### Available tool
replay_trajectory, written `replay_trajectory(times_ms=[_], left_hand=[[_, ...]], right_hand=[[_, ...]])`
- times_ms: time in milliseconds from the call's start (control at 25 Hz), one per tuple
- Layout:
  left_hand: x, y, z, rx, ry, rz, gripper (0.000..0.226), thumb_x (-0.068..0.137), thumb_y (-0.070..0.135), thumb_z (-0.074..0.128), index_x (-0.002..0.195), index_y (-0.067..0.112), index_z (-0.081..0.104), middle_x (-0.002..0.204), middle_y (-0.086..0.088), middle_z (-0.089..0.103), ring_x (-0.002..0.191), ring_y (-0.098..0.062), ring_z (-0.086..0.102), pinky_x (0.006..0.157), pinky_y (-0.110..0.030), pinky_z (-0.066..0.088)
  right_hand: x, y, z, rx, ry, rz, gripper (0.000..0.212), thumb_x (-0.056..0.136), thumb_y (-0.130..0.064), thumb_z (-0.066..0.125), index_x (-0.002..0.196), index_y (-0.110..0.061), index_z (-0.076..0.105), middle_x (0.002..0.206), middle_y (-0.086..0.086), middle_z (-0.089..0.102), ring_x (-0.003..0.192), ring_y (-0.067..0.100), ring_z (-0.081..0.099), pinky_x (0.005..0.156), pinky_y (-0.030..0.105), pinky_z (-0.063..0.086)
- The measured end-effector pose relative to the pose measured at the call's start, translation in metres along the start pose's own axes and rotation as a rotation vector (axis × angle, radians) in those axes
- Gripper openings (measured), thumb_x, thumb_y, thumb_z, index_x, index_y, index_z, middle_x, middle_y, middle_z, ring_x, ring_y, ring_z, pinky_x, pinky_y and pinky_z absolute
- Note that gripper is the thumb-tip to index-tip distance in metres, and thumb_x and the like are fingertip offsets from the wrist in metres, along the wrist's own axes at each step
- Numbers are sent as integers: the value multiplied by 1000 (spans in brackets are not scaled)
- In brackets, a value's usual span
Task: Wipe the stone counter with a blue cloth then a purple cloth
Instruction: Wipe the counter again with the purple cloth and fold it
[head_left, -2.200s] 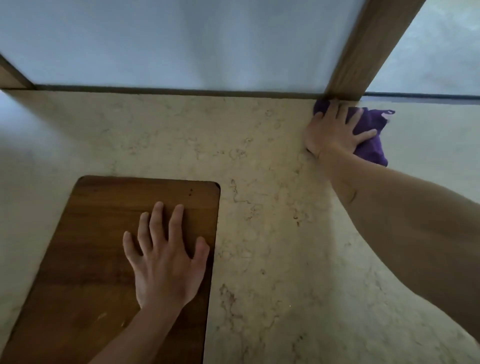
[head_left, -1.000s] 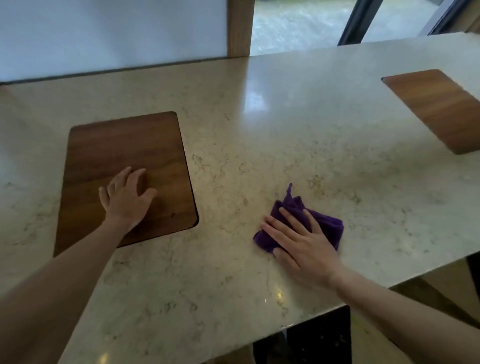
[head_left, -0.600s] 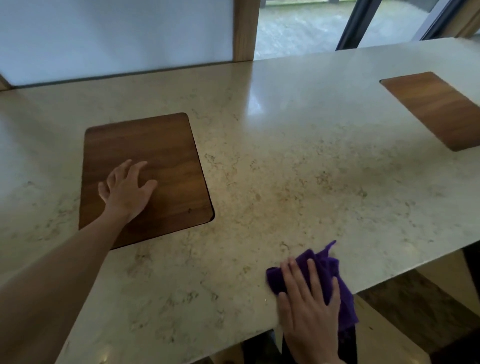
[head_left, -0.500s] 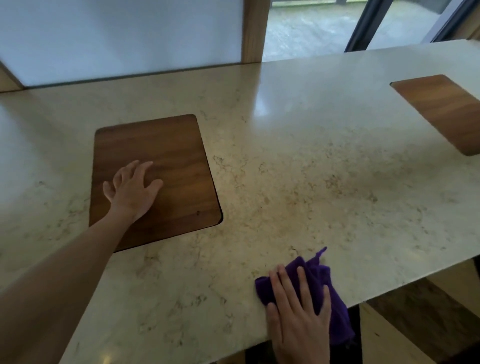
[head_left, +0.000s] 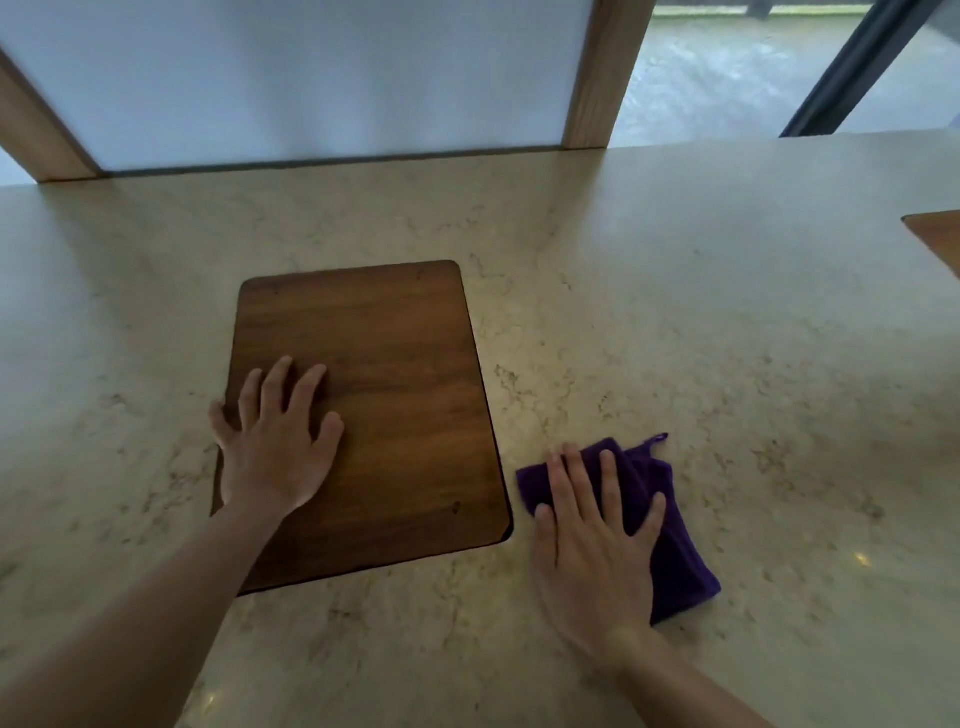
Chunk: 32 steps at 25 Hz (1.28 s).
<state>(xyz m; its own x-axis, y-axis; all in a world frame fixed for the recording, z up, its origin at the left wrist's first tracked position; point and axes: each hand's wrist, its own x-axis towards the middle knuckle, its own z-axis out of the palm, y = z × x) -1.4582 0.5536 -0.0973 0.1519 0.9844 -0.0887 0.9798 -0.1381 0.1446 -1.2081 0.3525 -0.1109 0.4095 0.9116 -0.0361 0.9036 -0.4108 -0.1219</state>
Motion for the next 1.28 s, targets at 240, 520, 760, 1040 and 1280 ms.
replay_trajectory(times_ms=[240, 520, 760, 1040, 1280], left_hand=[[0, -5, 3, 75, -12, -5, 66, 89, 61, 16, 149, 38, 28, 163, 0, 21, 151, -27, 12, 117, -63, 8], [4, -3, 2, 113, 4, -5, 65, 83, 55, 37, 144, 33, 42, 157, -5, 35, 144, -33, 30, 110, -69, 22], [9, -2, 7, 133, 73, 50, 68, 77, 53, 44, 141, 30, 45, 154, -9, 39, 139, -38, 36, 106, -72, 25], [5, -5, 3, 132, 2, 31, 64, 87, 54, 35, 147, 30, 39, 158, -8, 32, 145, -37, 27, 110, -70, 22], [6, -6, 5, 84, -8, -4, 65, 87, 59, 26, 147, 34, 35, 160, -3, 26, 148, -30, 18, 114, -65, 15]], right_hand=[[120, -27, -11, -22, -47, 6, 65, 100, -49, -6, 159, -30, 14, 168, -5, 13, 155, 25, 3, 116, 71, 5], [373, -64, -23, 94, -53, 77, 56, 105, -40, 13, 160, -28, 7, 169, -8, 2, 155, 24, -6, 114, 71, -5], [510, -105, -20, 156, -47, 40, 59, 103, -39, 16, 160, -24, 13, 169, -3, 9, 154, 29, -1, 114, 72, -3], [478, -106, -24, 11, -106, -549, 53, 103, -43, 17, 155, -36, 21, 166, -8, 17, 154, 19, 9, 120, 60, 9], [340, -61, -22, -24, -154, -641, 51, 104, -50, 11, 155, -47, 12, 167, -17, 10, 154, 13, 0, 123, 52, 1]])
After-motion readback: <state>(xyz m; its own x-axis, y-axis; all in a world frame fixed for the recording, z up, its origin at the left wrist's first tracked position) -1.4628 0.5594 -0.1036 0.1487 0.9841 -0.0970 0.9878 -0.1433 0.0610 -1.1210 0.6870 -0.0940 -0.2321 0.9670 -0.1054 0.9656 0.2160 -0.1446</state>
